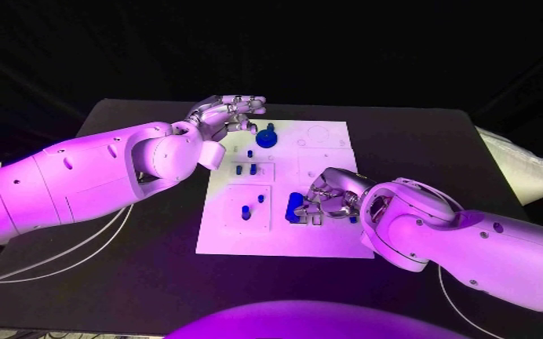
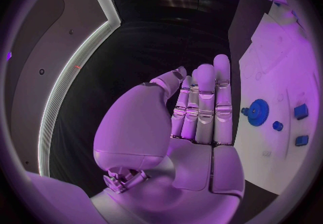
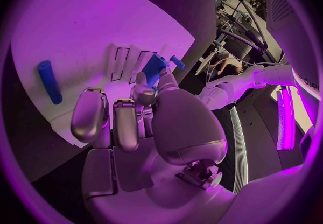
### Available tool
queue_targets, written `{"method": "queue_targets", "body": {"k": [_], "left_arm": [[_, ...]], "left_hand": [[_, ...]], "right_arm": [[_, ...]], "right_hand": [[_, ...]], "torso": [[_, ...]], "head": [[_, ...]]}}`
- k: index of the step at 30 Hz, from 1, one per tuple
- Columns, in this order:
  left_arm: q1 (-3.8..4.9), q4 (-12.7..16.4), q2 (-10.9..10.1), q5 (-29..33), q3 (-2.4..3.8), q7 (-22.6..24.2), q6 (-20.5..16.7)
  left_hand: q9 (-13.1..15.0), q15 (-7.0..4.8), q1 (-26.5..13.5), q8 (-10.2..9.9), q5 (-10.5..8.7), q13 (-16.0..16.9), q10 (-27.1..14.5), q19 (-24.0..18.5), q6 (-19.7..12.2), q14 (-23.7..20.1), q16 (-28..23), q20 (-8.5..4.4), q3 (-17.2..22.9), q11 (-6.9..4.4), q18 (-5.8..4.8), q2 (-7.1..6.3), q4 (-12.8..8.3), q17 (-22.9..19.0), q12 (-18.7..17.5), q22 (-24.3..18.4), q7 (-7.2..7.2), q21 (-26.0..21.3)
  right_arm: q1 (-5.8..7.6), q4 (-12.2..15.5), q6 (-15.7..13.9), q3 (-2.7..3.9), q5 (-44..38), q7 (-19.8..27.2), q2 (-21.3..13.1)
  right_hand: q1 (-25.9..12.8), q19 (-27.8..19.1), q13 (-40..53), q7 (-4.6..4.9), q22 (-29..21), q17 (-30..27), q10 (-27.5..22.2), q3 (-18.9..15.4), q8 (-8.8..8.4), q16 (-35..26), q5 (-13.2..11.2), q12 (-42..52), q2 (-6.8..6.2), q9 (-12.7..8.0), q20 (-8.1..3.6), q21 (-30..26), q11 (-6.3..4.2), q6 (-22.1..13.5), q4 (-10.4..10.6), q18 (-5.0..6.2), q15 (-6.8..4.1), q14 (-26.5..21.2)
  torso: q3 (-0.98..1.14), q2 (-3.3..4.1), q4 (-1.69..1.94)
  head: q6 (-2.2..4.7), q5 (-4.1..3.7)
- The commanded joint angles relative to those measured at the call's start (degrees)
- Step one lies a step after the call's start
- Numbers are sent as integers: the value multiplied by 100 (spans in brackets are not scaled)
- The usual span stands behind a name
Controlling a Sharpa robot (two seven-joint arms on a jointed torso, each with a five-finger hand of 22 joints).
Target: Assemble the parts on the task board
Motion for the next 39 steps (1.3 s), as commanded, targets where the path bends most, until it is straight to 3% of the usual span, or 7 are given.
{"method": "queue_targets", "body": {"k": [1,19,29,35,39], "left_arm": [[2,8,1,-17,3,15,107],[0,3,-7,-17,2,6,117],[-2,-3,-2,-17,2,0,127],[-3,-2,-1,-17,2,-5,131],[-3,2,2,-17,2,-8,134]], "left_hand": [[-1,6,1,31,30,6,-29,10,-21,-28,23,-16,-23,-3,69,50,2,-5,28,-5,-1,-34],[-1,6,1,31,30,6,-29,10,-21,-28,23,-16,-23,-3,69,50,2,-5,28,-5,-1,-34],[-2,7,2,33,30,6,-36,11,-25,-31,24,-16,-24,-2,69,53,0,-10,34,-8,0,-39],[-2,7,2,33,30,6,-36,11,-25,-31,24,-16,-24,-2,69,53,0,-10,34,-8,0,-39],[-2,7,2,33,30,6,-36,11,-25,-31,24,-16,-24,-2,69,53,0,-10,34,-8,0,-39]], "right_arm": [[-23,14,-67,-15,-194,-20,-33],[-23,148,-282,-4,-214,84,-268],[-24,262,-182,-1,-177,312,-208],[-24,217,33,-2,-297,271,-133],[-24,148,164,-3,-321,147,-63]], "right_hand": [[-12,14,21,-15,3,2,51,-37,12,32,48,33,61,9,-20,33,-10,24,4,-113,-39,310],[-54,14,44,-17,4,7,62,-80,20,33,151,39,85,25,-26,33,-12,15,51,-113,-43,310],[-47,17,119,-28,16,39,103,-111,36,48,111,106,66,40,-30,39,-20,31,50,-115,-47,316],[150,28,329,-65,47,78,220,-94,89,66,-104,292,82,82,-51,54,-54,86,-76,-119,-74,323],[298,45,488,-97,87,137,308,-36,127,93,-343,429,143,110,-71,74,-82,136,-178,-126,-97,332]], "torso": [[2,0,-3],[2,1,2],[-3,0,11],[-13,-4,6],[-9,0,11]], "head": [[-2,1],[-4,-16],[-16,-14],[-17,-15],[-12,-15]]}}
